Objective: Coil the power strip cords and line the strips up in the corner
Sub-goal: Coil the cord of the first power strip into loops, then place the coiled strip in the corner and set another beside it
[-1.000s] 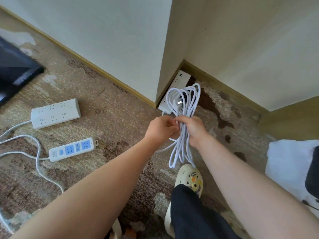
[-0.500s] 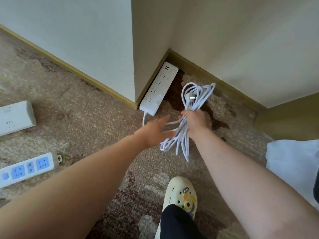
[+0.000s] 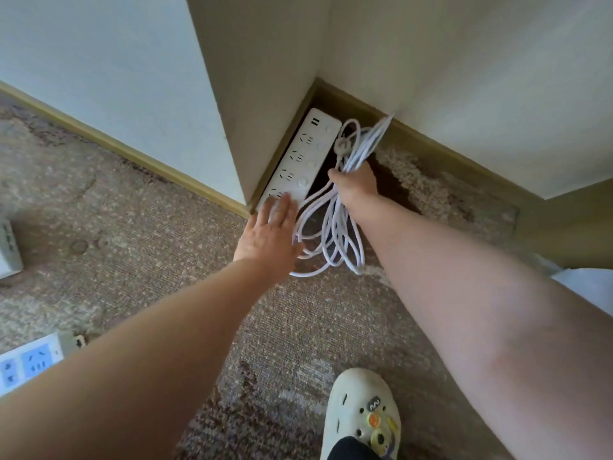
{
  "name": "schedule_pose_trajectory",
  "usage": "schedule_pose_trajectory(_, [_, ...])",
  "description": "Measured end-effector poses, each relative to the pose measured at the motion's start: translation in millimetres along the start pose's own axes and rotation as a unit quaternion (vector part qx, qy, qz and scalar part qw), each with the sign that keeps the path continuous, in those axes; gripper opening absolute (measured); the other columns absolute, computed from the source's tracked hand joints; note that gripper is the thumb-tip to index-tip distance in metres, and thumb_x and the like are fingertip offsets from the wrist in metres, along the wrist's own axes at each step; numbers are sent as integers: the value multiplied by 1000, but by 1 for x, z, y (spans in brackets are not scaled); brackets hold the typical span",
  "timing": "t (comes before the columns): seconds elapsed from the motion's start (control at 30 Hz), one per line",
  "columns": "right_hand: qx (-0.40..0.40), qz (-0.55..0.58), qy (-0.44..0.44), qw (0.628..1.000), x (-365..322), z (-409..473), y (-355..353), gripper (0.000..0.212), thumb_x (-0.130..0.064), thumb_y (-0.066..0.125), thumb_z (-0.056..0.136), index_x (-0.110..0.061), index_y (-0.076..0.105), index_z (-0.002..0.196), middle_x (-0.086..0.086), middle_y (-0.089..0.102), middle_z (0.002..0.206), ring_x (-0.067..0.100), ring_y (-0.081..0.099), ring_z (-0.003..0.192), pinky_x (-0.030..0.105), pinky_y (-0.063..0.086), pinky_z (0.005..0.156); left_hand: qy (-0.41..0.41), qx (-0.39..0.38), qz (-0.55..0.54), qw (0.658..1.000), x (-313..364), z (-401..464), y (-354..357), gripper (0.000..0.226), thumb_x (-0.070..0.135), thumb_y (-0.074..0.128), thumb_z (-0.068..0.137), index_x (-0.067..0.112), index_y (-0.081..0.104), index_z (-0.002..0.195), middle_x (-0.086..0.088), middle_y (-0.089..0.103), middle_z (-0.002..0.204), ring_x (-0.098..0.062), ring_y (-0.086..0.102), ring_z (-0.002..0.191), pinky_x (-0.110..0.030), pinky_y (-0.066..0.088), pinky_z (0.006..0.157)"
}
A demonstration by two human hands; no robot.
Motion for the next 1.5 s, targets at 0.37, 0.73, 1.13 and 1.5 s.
schedule_pose_trajectory(0.37, [83, -179, -274, 941, 29, -83, 14, 72, -27, 48, 102, -9, 4, 157, 19, 3, 164, 34, 16, 150, 43, 36, 114, 37, 13, -30, 999, 1, -17, 18, 67, 33, 24, 102, 22, -28, 143, 3, -34, 153, -23, -34, 139, -41, 3, 120])
schedule_pose_trajectory(0.73, [-90, -253, -232, 935, 15, -23, 20, 68, -5, 36, 103, -25, 2, 158, -1, -9, 166, 32, 42, 137, 37, 44, 100, 68, -18, 19, 997, 0, 16, 15, 85, 3, 37, 93, 21, -32, 139, 3, -44, 148, -24, -40, 135, -48, 0, 118])
schedule_pose_trajectory(1.13, [-100, -209, -308, 923, 10, -187, 8, 25, 4, 49, 88, -14, 63, 79, 0, 63, 83, 12, 54, 72, 28, 38, 61, -30, -23, -85, 996, -73, -144, -11, 70, -6, 40, 88, 27, 29, 148, 4, 28, 156, -16, 26, 143, -34, 24, 113])
schedule_pose_trajectory(1.5, [-296, -387, -446, 751, -75, -351, 247, 42, -11, 43, 93, -24, 49, 133, 1, 54, 129, 24, 54, 109, 36, 46, 79, -360, 36, -157, 919, -303, -326, -29, 44, 14, 43, 93, 20, 49, 136, -8, 54, 136, -31, 55, 117, -40, 47, 88])
Point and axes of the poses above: each hand's wrist, its own z-axis towards the middle knuckle, its own y-axis out of the palm, x = y × z, the point moved 5 cm from there along z, towards the middle knuckle
